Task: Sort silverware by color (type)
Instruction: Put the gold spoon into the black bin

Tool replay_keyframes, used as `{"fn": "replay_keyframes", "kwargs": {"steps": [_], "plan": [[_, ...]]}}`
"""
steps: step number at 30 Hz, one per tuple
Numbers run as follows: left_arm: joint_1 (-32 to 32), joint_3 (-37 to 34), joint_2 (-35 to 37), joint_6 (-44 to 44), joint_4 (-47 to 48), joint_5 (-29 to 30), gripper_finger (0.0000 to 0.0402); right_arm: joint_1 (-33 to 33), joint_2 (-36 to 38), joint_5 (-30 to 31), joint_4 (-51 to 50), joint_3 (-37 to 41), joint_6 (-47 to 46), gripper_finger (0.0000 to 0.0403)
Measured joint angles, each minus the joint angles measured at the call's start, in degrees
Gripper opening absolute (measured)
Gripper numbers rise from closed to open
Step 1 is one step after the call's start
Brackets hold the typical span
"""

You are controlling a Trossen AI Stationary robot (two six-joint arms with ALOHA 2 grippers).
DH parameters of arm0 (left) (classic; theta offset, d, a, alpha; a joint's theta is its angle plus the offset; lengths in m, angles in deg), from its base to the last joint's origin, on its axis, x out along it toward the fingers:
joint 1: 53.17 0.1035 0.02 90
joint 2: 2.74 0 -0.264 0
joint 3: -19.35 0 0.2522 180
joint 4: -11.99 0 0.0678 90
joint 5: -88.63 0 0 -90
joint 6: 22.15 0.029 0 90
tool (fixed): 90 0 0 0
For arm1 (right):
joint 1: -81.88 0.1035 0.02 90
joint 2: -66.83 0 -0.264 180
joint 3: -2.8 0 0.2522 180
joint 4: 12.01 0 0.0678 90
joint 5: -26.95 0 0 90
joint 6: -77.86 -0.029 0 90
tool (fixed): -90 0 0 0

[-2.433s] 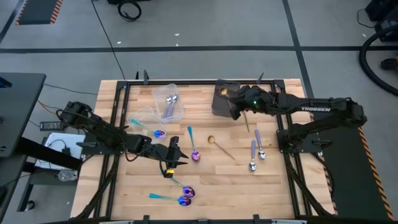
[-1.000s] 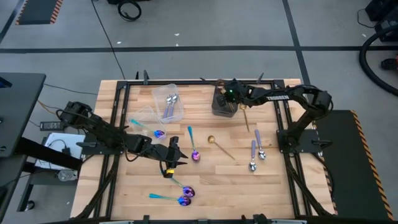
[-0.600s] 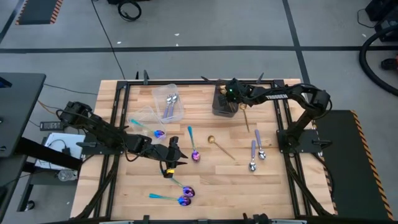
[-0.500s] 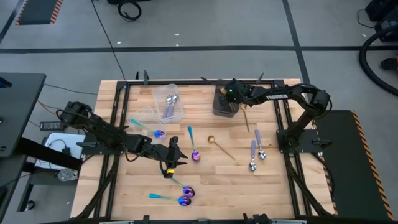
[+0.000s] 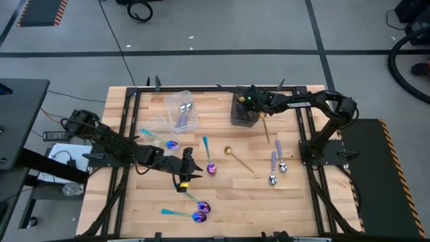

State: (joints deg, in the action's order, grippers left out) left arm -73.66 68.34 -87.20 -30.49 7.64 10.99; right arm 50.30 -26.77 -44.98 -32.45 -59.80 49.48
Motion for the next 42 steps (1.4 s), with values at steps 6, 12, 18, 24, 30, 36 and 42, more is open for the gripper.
{"fn": "replay_keyframes", "kwargs": {"steps": [6,12,18,24,30,36,42], "plan": [[0.09,0.00,0.00,0.07,-0.01,0.00,0.0123,0.85,1.16,0.06,1.23,0.04,2.22,0.0110],[0.09,0.00,0.00,0.06,-0.02,0.00,0.0123,0.81,4.38,0.39,0.98,0.04,6.01,0.0110],[0.09,0.00,0.00,0.66,-0.07,0.02,0.0123,2.39,9.28,0.84,0.25,0.04,14.85,0.0116],[0.09,0.00,0.00,0.17,-0.07,0.02,0.0123,6.27,15.25,0.85,-2.82,0.04,16.48,0.0123],[0.09,0.00,0.00,0.18,-0.09,0.02,0.0123,9.76,19.76,4.18,-11.63,0.04,14.41,0.0124],[0.09,0.00,0.00,0.38,-0.76,0.02,0.0123,11.58,21.50,8.04,-20.24,0.04,10.81,0.0124],[0.09,0.00,0.00,0.17,-0.76,0.02,0.0123,12.22,21.73,7.10,-24.03,0.04,4.28,0.0124]]}}
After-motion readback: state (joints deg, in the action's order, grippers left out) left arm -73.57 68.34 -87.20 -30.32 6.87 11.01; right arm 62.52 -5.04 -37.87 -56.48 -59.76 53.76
